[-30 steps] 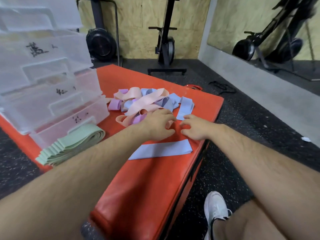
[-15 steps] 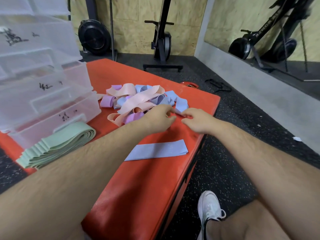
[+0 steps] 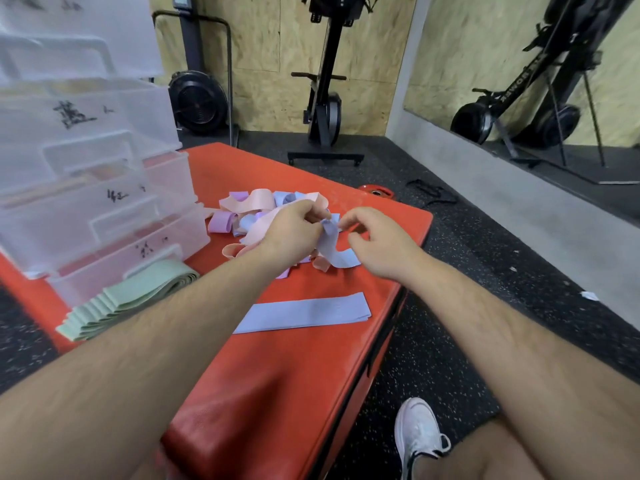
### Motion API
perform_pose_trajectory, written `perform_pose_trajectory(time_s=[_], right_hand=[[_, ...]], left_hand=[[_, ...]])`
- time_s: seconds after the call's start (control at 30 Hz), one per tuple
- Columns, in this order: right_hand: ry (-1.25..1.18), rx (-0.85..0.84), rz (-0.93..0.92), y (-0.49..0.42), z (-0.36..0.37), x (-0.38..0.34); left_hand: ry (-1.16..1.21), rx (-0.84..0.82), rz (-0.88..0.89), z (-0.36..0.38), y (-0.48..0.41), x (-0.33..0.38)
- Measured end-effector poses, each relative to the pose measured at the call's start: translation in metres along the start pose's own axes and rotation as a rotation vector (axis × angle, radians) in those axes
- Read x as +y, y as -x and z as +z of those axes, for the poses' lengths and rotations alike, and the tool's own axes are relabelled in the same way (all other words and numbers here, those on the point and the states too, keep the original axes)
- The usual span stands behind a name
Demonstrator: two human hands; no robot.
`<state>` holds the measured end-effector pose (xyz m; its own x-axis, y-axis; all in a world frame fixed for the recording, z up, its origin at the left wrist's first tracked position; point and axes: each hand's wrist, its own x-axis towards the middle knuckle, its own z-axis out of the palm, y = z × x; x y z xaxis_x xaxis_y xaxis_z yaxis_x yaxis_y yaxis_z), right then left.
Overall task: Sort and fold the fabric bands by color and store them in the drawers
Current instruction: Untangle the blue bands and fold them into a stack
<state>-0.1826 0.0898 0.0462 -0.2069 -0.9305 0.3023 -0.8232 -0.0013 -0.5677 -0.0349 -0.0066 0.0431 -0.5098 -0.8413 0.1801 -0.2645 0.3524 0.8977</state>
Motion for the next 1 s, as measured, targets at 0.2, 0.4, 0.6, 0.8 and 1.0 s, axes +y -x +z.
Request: perform_pose_trajectory(time_s=[0.2,0.4,0.6,0.8,1.0], right_hand=[[0.037,-0.223,-0.044,-0.021,0.013,-0.001],[0.147,-0.246,-0.055,-0.033,0.02,-0.007],[0.369,-0.34,0.044,-0.027,0.016,0.022],[0.348,-0.34,0.201,-0.012,-0.005,0.053],[0.205,-0.252,0.185,-0.001,-0.022,0.053]], left_hand=[[-0.083,-0.005,0.094,-0.018,0.008,-0.005],[-0.022,0.059,0.135,-0.04,0.015,-0.012],[0.112,0.119,0.05,-0.068,0.023,-0.014],[0.186,0.173,-0.05,-0.105,0.035,-0.033],[0.008,0.248,-0.112,-0.12,0.062,-0.051]])
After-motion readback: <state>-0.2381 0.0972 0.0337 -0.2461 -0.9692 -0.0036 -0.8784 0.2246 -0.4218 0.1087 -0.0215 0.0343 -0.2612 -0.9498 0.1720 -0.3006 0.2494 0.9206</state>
